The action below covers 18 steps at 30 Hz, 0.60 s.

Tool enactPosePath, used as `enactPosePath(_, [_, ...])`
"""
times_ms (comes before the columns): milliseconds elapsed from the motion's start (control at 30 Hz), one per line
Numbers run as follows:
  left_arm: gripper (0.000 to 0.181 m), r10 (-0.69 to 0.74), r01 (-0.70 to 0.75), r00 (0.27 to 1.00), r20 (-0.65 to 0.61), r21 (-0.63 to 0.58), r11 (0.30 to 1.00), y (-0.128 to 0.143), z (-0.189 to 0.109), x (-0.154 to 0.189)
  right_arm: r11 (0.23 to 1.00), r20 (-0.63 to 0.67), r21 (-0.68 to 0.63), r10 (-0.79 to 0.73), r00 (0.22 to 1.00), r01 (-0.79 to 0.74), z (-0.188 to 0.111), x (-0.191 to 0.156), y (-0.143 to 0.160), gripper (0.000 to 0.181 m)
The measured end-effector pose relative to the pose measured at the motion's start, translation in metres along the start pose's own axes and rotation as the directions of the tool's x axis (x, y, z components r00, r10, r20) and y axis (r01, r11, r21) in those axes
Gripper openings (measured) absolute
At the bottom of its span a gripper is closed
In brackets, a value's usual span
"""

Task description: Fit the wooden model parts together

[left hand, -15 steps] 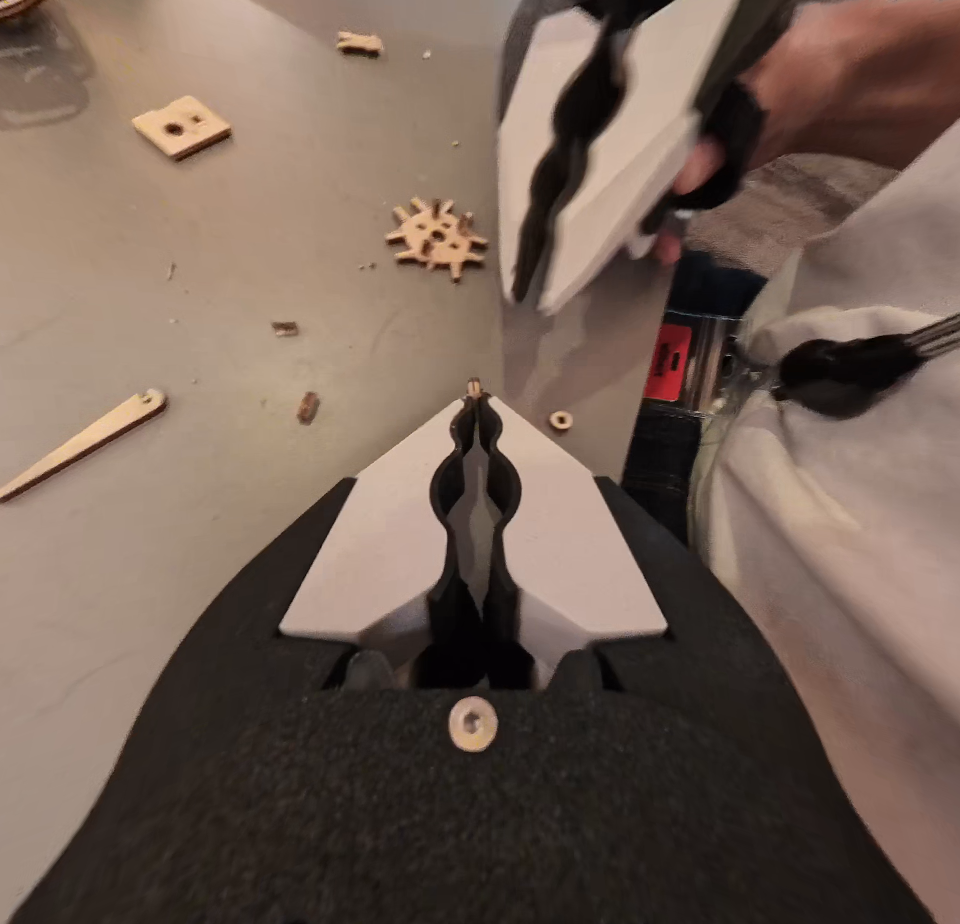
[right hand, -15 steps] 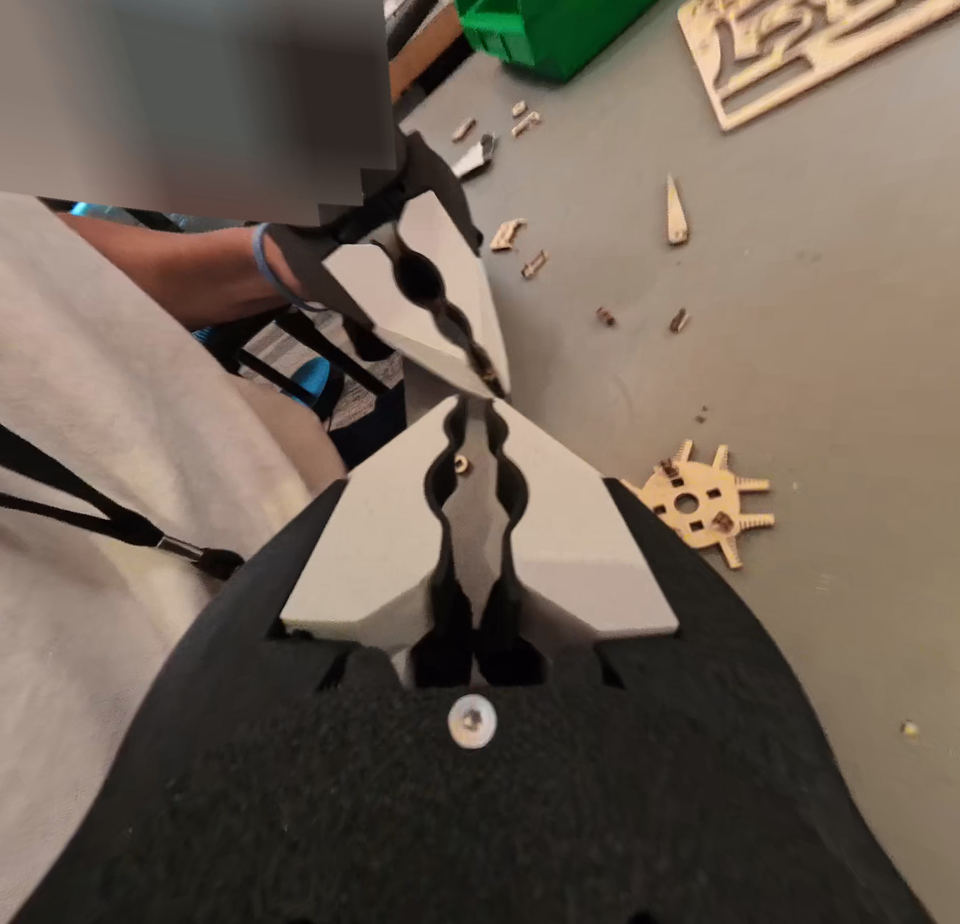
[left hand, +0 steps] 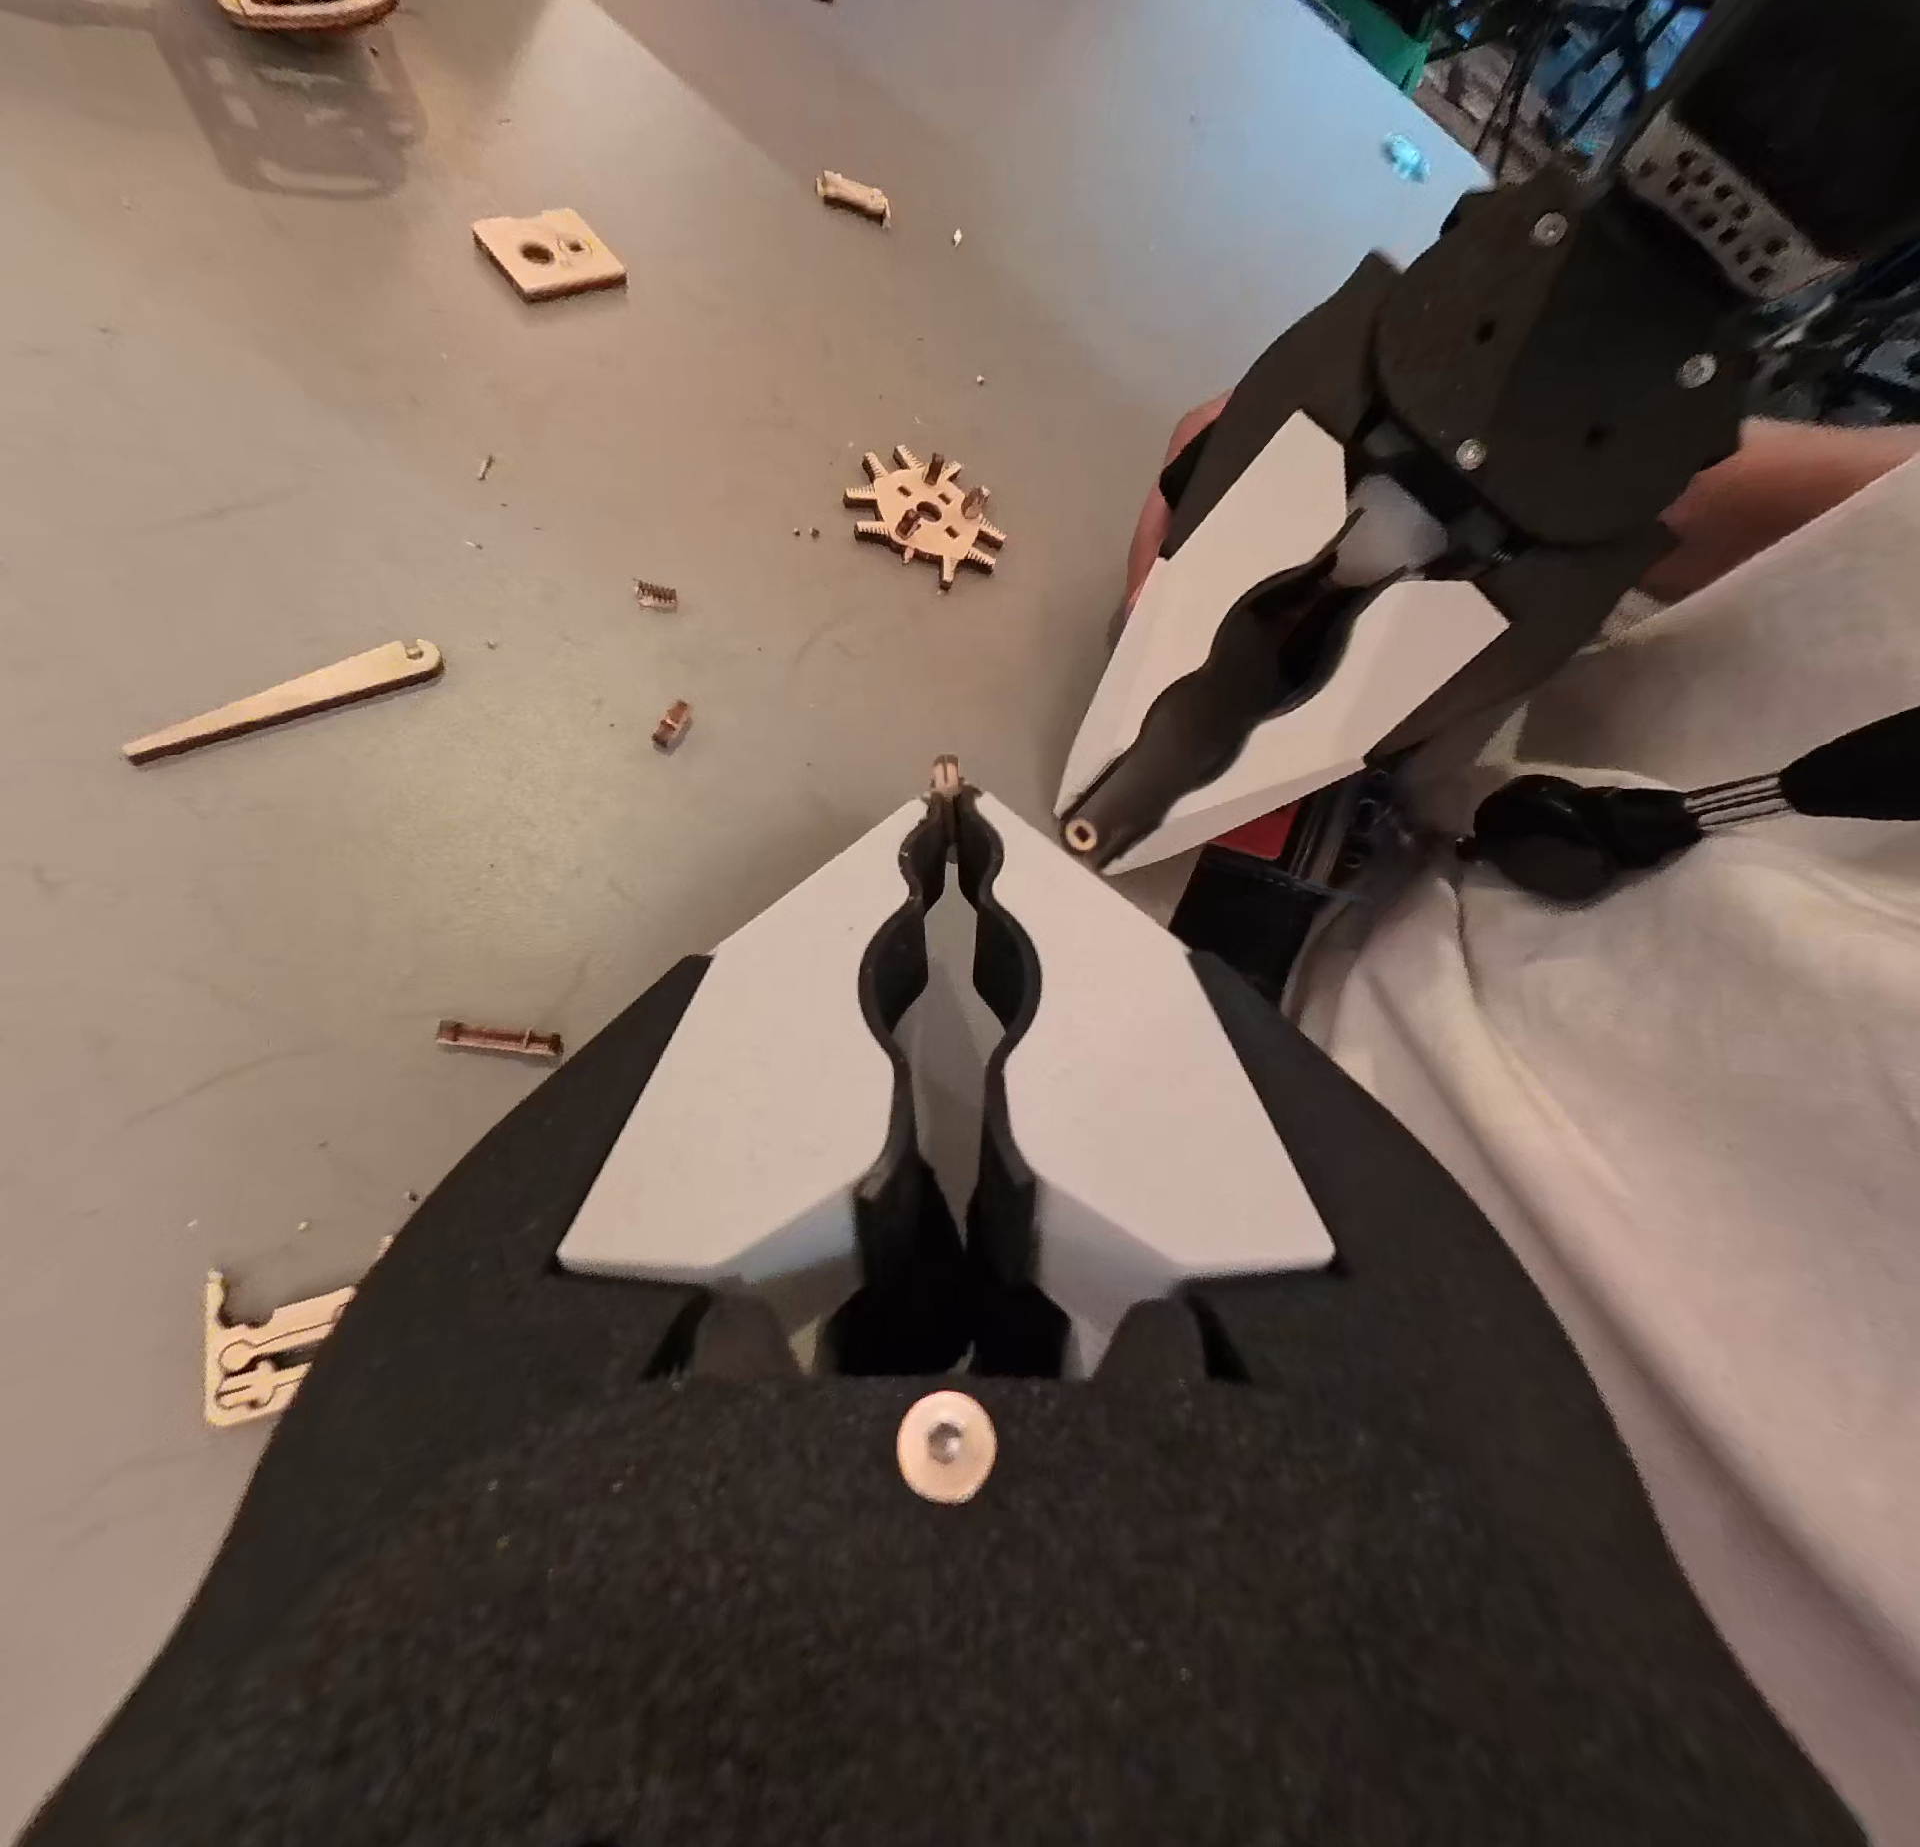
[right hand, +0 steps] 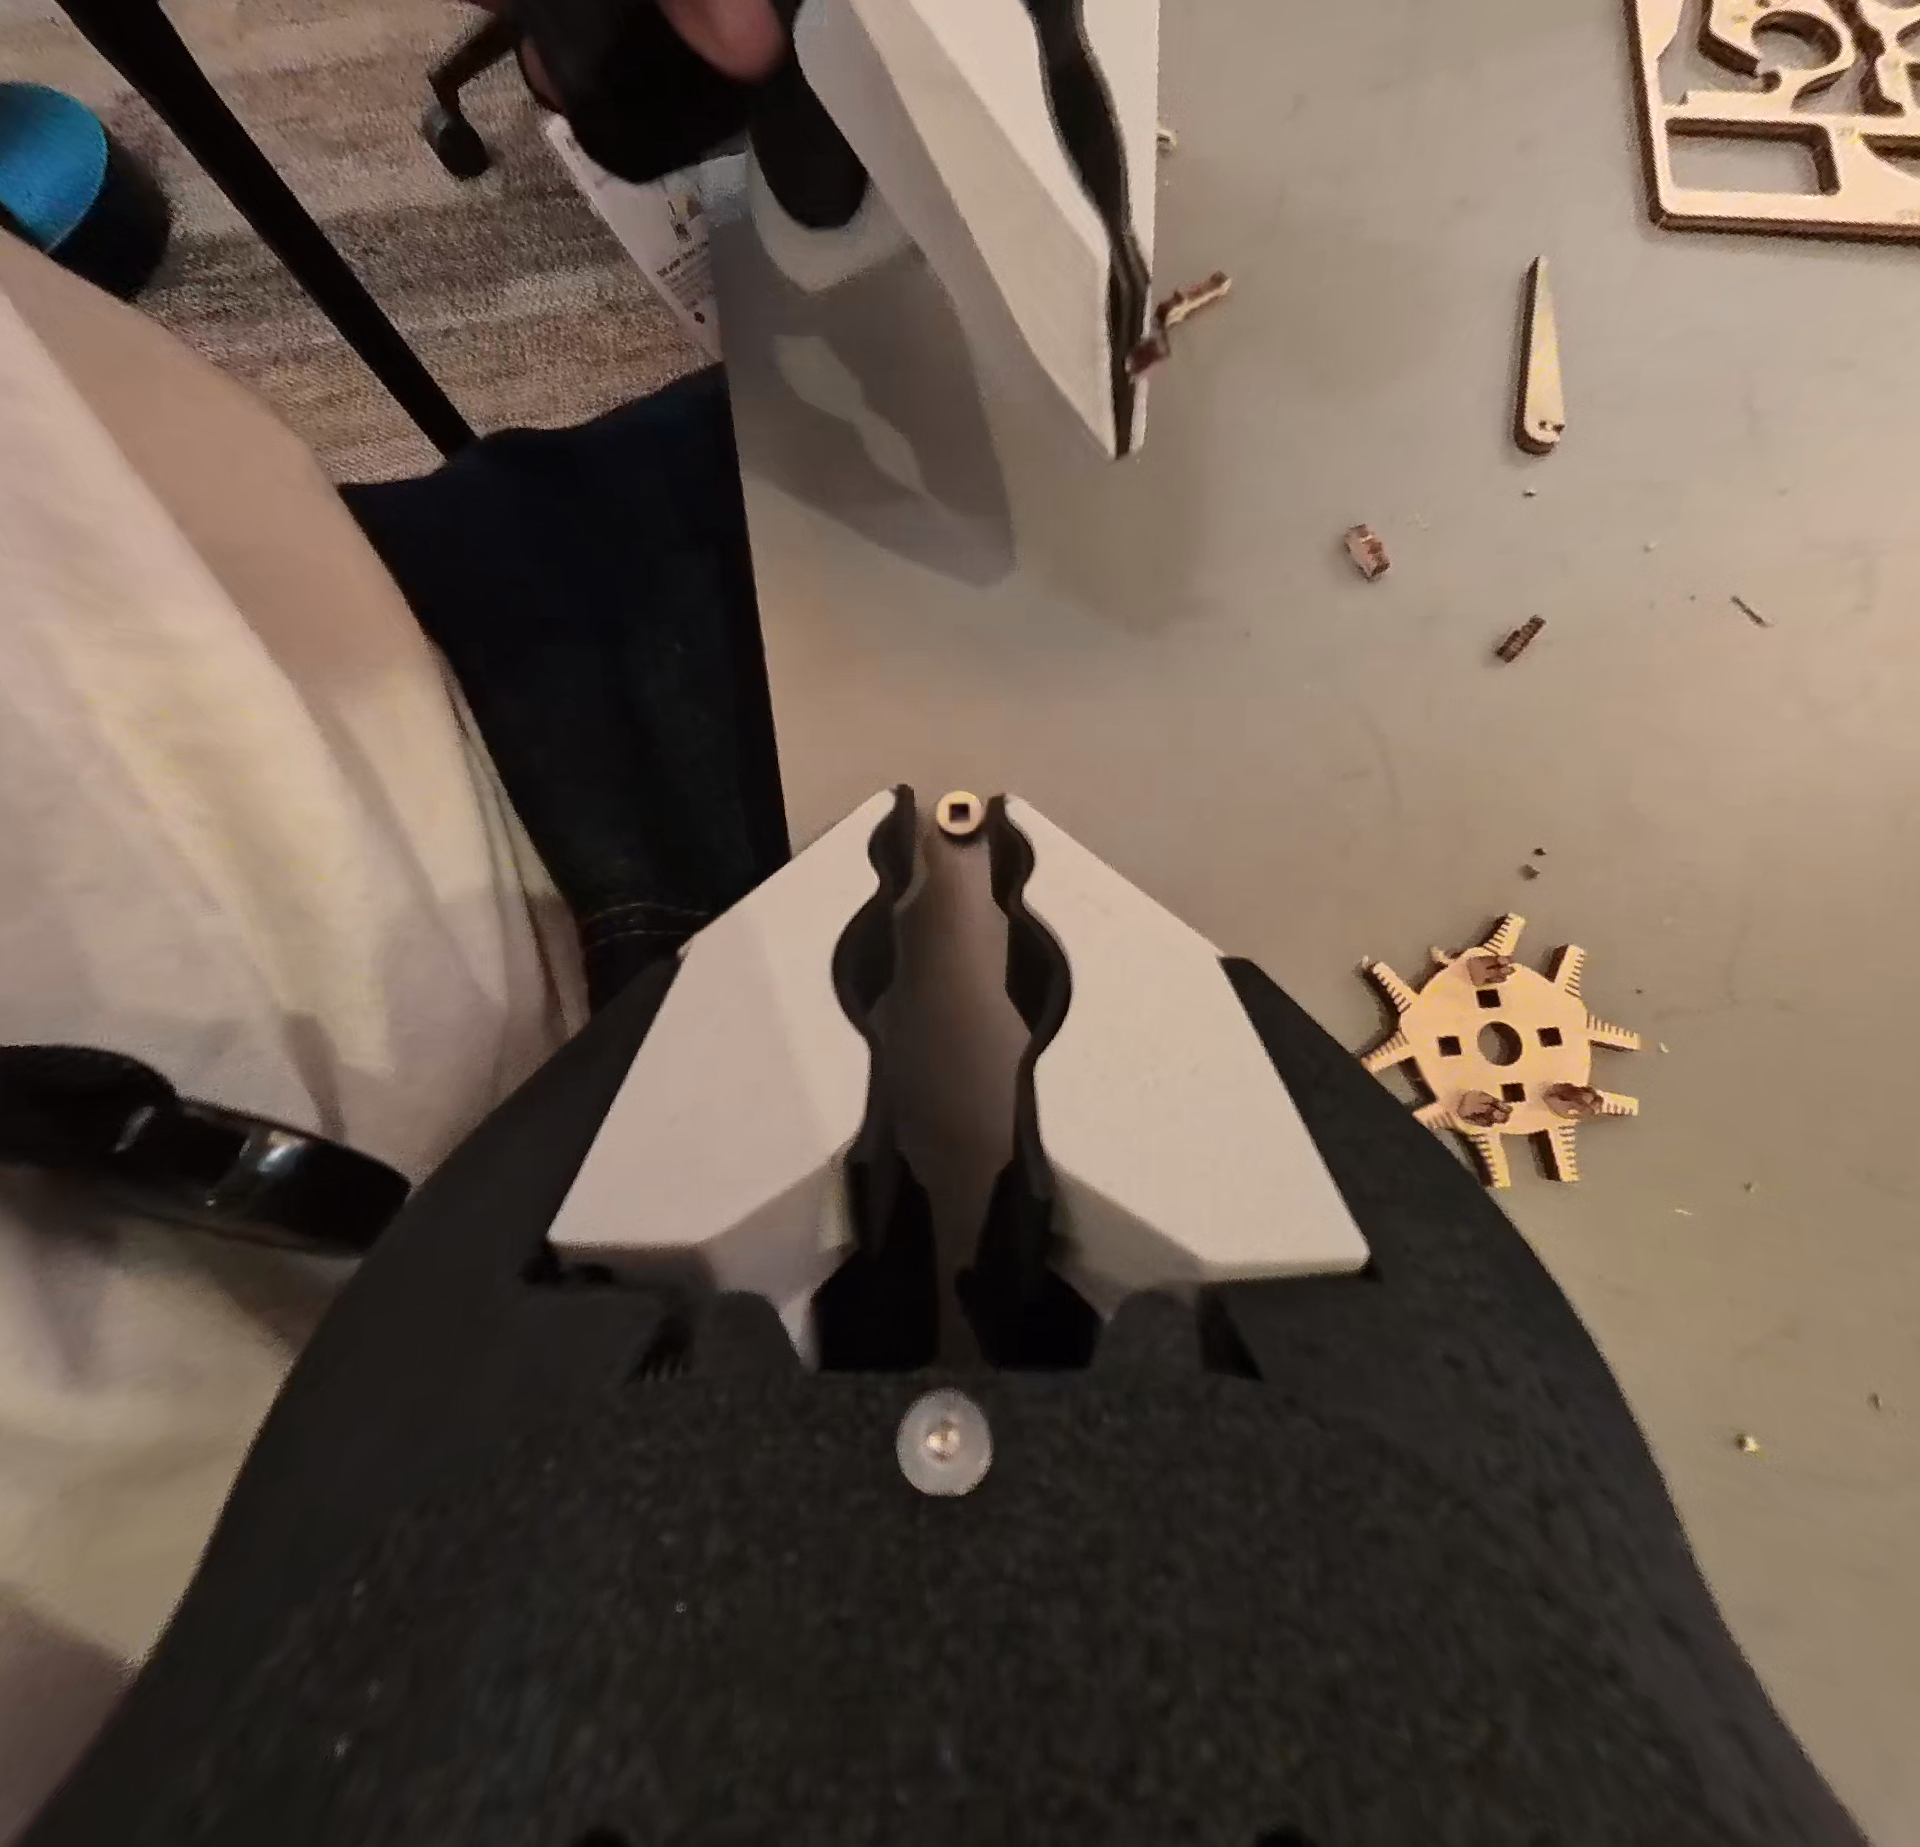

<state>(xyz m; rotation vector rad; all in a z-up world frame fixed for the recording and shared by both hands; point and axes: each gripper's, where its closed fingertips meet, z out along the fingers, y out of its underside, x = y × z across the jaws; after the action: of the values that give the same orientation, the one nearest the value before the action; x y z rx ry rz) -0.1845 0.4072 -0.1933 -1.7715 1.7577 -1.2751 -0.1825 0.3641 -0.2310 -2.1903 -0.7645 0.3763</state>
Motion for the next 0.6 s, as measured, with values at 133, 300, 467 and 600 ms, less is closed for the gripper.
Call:
enactPosePath(133, [0.000, -0.097, 0.106, 0.989, -0.112, 0.085, 0.991, -0.015, -0.009, 0.012, 1.000, 0.000, -0.002, 0.014, 1.000, -0.014, 0.002, 0.001, 0.000, 0.008])
enactPosePath(300, [0.000, -0.220, 0.267, 0.936, -0.274, 0.147, 0.952, -0.034, -0.017, 0.026, 0.973, 0.098, 0.086, 0.206, 0.974, -0.215, -0.017, 0.016, -0.025, 0.007])
enactPosePath(467, [0.000, -0.094, 0.128, 0.977, -0.194, 0.169, 0.977, -0.038, -0.017, 0.033, 0.935, 0.385, 0.223, 0.174, 0.906, -0.274, -0.058, 0.016, -0.093, 0.006])
enactPosePath(600, [0.000, 0.120, -0.111, 0.992, -0.043, 0.174, 0.979, -0.041, -0.019, 0.038, 0.940, 0.438, 0.238, 0.121, 0.891, -0.245, -0.059, 0.016, -0.107, 0.007])
